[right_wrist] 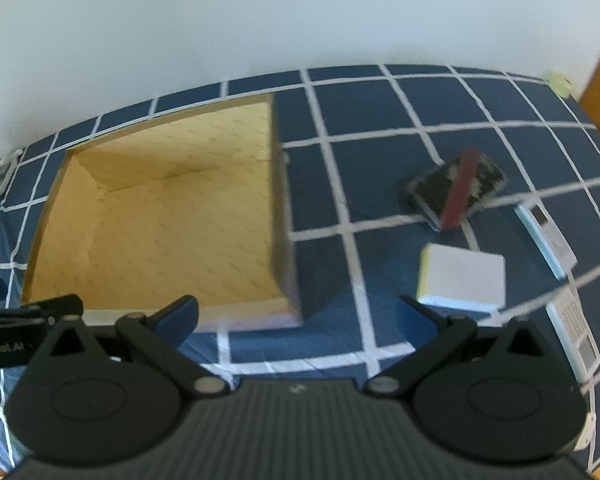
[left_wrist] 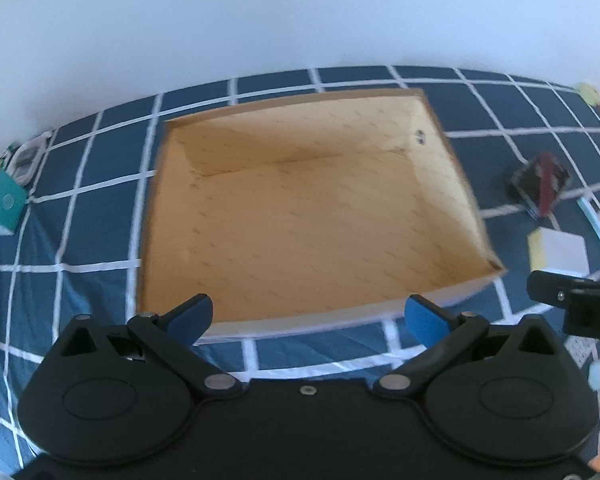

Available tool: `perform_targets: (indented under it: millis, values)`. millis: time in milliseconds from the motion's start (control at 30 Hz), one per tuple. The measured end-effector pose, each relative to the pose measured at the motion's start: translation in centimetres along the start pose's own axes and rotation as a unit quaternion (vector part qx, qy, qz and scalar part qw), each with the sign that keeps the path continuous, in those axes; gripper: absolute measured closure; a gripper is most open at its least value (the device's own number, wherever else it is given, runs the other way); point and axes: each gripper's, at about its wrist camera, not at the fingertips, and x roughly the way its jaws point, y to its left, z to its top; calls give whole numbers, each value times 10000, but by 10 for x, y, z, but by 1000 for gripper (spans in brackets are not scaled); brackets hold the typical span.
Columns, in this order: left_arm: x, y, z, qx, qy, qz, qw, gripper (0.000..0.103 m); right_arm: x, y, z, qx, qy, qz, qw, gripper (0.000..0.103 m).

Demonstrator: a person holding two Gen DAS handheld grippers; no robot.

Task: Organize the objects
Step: 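Move the left tool to the white power strip and close on it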

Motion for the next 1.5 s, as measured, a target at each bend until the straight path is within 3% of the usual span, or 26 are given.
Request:
perform_targets:
  millis: [300, 633, 1033, 1500]
  values:
    - [5, -75, -11, 525, 137, -314, 9980, 0, -12, -71, -30, 592, 34, -310, 9978, 0]
    - [13, -172, -38, 786, 478, -547, 9943, 0, -24, -169, -69, 974, 204, -484, 9939, 0]
    - [36, -289, -82, 1219, 1018, -776, 9843, 0, -21, -292, -117, 1519, 806, -695, 9827, 0]
    - [60, -364, -117, 1379, 1340, -1097, 9752, 0, 0, -348, -151, 1728, 1280, -409, 9757, 3]
